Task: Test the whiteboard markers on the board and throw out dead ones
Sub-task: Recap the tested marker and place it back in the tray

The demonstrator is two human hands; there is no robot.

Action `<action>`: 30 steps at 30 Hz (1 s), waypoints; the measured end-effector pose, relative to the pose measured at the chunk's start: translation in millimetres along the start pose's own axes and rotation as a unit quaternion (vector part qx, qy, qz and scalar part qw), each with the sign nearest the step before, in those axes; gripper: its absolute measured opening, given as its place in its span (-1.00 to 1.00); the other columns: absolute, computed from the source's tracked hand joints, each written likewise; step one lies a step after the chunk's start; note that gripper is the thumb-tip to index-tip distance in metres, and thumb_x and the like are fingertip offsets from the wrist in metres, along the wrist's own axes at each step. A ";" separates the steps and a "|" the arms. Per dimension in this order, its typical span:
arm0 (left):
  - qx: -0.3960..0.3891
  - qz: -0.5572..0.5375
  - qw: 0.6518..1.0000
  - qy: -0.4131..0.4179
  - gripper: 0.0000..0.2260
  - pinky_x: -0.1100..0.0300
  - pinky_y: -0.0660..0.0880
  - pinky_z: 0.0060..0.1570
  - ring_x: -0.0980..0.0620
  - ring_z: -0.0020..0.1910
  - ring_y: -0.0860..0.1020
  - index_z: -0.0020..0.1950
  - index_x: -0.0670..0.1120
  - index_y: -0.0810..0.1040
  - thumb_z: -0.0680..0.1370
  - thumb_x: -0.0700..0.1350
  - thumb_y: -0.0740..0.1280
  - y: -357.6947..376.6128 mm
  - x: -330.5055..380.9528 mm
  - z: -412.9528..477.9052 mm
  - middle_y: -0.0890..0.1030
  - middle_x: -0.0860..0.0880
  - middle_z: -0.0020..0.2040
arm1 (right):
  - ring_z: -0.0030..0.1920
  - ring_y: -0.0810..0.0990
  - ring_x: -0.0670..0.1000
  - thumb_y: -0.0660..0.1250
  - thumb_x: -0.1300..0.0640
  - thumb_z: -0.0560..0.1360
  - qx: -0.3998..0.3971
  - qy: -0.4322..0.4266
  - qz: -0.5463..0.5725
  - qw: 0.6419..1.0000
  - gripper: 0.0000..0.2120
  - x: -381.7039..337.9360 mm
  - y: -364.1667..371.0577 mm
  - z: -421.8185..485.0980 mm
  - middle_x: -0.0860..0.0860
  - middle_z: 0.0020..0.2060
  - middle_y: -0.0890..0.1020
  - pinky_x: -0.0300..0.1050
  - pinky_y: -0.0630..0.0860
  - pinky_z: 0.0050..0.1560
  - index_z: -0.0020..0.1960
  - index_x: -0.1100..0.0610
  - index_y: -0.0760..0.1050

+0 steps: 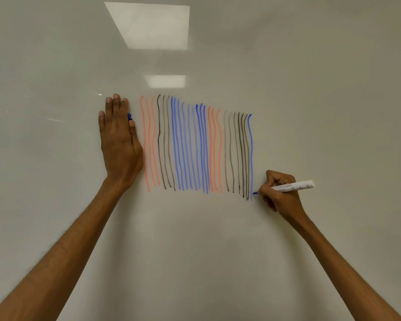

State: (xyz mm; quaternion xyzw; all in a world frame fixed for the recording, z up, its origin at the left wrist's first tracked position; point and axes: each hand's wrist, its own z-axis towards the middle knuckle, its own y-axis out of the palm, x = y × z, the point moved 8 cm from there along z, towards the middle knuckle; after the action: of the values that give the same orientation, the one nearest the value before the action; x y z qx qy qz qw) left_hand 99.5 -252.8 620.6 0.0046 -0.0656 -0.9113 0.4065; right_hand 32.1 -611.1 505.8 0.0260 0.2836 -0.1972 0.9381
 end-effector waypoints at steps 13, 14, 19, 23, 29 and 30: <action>-0.008 -0.009 1.000 -0.005 -0.58 -0.02 -0.01 0.59 -0.04 0.60 0.08 0.59 -0.21 0.16 0.72 -0.19 0.04 1.0 -2.2 -0.6 0.18 -0.15 0.60 | -0.44 0.62 0.10 0.36 0.29 0.54 0.115 -0.057 0.089 0.988 -0.80 -67.6 -7.9 87.9 0.08 -0.39 0.63 -0.19 0.41 -0.51 -0.20 0.17 0.39; -0.007 -0.009 1.000 -0.005 -0.58 -0.02 -0.01 0.59 -0.04 0.60 0.08 0.59 -0.21 0.16 0.72 -0.19 0.04 0.8 -2.3 -0.8 0.18 -0.15 0.60 | -0.44 0.62 0.11 0.37 0.29 0.55 0.121 -0.059 0.093 0.987 -0.80 -68.0 -8.2 89.6 0.09 -0.38 0.63 -0.19 0.42 -0.51 -0.20 0.16 0.40; 0.000 -0.006 1.000 -0.007 -0.58 -0.03 0.00 0.58 -0.04 0.60 0.08 0.59 -0.21 0.17 0.72 -0.19 0.05 0.6 -2.0 -2.3 0.19 -0.14 0.59 | -0.38 0.65 0.14 0.37 0.26 0.55 0.133 -0.062 0.095 0.985 -0.82 -65.7 -7.1 89.5 0.13 -0.32 0.65 -0.18 0.47 -0.49 -0.19 0.12 0.43; 0.003 -0.002 1.000 -0.007 -0.58 -0.02 0.00 0.58 -0.04 0.60 0.10 0.58 -0.22 0.18 0.72 -0.19 0.04 1.0 -1.1 -2.8 0.20 -0.15 0.59 | -0.38 0.66 0.14 0.36 0.27 0.56 0.134 -0.062 0.096 0.984 -0.80 -65.7 -7.0 89.0 0.11 -0.33 0.65 -0.19 0.48 -0.48 -0.20 0.13 0.42; 0.006 0.007 1.000 -0.007 -0.58 0.00 0.00 0.59 -0.06 0.60 0.10 0.58 -0.22 0.18 0.72 -0.17 0.03 -0.1 -0.1 -2.2 0.21 -0.16 0.59 | -0.41 0.64 0.17 0.35 0.31 0.55 0.111 -0.071 0.082 0.988 -0.82 -61.4 -3.9 82.0 0.16 -0.36 0.63 -0.17 0.47 -0.49 -0.17 0.24 0.39; 0.005 0.007 1.000 -0.006 -0.58 0.00 0.00 0.59 -0.06 0.60 0.11 0.58 -0.22 0.18 0.72 -0.17 0.03 -0.1 -0.1 -2.3 0.21 -0.16 0.58 | -0.41 0.64 0.18 0.35 0.32 0.56 0.108 -0.073 0.078 0.988 -0.83 -60.0 -3.7 79.9 0.17 -0.36 0.63 -0.17 0.47 -0.49 -0.16 0.25 0.38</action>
State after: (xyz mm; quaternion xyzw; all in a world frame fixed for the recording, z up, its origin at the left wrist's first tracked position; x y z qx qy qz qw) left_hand 99.6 -252.9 618.3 0.0004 -0.0732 -0.9082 0.4121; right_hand 26.7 -606.0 605.5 0.1351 0.1885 -0.1540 0.9605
